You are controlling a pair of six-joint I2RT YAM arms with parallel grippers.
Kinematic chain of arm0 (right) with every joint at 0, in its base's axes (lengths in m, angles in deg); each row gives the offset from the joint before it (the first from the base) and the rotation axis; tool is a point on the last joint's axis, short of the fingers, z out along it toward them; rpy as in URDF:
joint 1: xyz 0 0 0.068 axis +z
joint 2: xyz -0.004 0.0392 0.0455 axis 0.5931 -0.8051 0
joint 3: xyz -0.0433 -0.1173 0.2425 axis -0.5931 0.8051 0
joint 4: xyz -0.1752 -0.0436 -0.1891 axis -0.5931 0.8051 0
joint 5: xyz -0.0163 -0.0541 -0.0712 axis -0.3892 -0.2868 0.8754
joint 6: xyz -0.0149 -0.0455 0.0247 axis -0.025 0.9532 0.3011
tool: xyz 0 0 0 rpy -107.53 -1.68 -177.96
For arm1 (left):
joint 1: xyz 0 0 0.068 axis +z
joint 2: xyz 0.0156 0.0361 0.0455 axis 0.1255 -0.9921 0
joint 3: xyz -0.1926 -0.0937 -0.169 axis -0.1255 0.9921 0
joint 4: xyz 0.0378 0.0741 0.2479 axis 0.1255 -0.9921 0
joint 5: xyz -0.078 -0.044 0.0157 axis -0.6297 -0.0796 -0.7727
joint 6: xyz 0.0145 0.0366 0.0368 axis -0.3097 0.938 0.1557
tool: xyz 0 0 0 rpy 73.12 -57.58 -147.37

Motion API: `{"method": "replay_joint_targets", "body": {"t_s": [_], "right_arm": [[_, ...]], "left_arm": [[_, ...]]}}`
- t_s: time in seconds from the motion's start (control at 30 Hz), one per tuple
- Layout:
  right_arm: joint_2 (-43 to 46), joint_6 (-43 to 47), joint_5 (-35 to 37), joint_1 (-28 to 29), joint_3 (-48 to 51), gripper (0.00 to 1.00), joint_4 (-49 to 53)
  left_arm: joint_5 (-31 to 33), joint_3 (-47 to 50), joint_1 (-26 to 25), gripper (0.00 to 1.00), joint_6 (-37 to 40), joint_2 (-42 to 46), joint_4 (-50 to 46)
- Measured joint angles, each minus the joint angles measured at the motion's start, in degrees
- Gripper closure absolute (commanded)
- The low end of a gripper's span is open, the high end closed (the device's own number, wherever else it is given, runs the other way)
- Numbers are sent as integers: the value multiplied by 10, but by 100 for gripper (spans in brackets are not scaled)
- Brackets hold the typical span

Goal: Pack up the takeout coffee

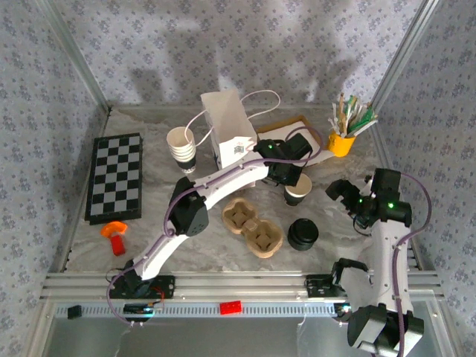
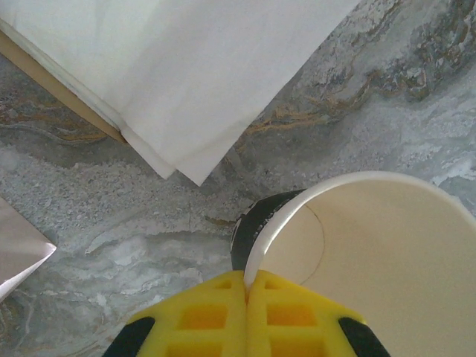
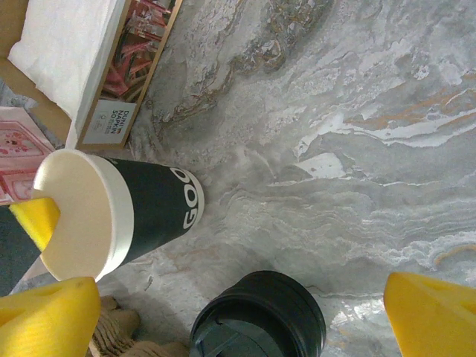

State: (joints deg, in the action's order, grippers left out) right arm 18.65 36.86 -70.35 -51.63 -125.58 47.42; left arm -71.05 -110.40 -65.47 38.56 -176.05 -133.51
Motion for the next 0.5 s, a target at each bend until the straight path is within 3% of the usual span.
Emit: {"method": "replay_joint_targets", "body": {"t_s": [0.2, 0.5], "right_arm": [[-4, 0, 13, 24, 0, 0, 1], [-7, -3, 47, 77, -7, 0, 26]], "left_arm": [[-8, -10, 0, 73, 11, -4, -10], [-9, -45, 0, 67, 19, -1, -38]]}}
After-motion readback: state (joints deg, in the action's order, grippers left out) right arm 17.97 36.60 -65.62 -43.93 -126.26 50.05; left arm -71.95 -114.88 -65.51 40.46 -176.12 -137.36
